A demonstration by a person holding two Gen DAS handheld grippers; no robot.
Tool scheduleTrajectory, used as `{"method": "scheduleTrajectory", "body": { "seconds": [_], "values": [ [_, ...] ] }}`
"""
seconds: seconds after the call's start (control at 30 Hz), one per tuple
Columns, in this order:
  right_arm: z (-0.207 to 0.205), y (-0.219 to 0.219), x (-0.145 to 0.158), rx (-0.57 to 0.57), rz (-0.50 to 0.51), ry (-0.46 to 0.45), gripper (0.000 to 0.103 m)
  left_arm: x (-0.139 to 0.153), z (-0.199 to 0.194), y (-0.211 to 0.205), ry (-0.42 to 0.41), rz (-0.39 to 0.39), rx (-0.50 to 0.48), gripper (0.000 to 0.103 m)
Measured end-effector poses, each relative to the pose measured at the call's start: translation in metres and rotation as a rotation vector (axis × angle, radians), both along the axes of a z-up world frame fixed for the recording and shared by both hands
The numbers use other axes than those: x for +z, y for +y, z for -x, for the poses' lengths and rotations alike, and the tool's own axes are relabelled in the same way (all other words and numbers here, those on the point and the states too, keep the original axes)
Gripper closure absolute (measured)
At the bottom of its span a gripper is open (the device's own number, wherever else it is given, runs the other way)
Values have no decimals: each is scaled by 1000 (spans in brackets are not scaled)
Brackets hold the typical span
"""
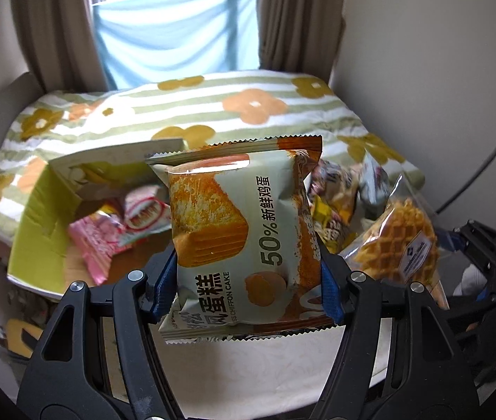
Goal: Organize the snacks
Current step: 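Carry both packets over the box and release them inside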
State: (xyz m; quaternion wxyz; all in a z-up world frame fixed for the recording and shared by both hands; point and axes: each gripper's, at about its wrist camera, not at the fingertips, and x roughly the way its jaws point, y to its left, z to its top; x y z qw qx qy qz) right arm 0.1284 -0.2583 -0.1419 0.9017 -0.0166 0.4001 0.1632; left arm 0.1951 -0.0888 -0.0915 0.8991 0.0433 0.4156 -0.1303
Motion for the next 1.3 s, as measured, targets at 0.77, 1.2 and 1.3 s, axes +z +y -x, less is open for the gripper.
{"method": "scheduleTrajectory", "body": {
  "seconds": [0.77, 1.2, 1.3],
  "values": [
    [-145, 202, 27, 134, -79, 15, 30, -29, -107, 235, 75, 11, 260, 40],
    [-189, 240, -10, 109, -84, 151, 29, -73, -129, 259, 88, -25, 250, 0],
    [-194, 241, -13, 110, -73, 169, 28, -76, -125, 260, 95, -28, 264, 0]
  ]
}}
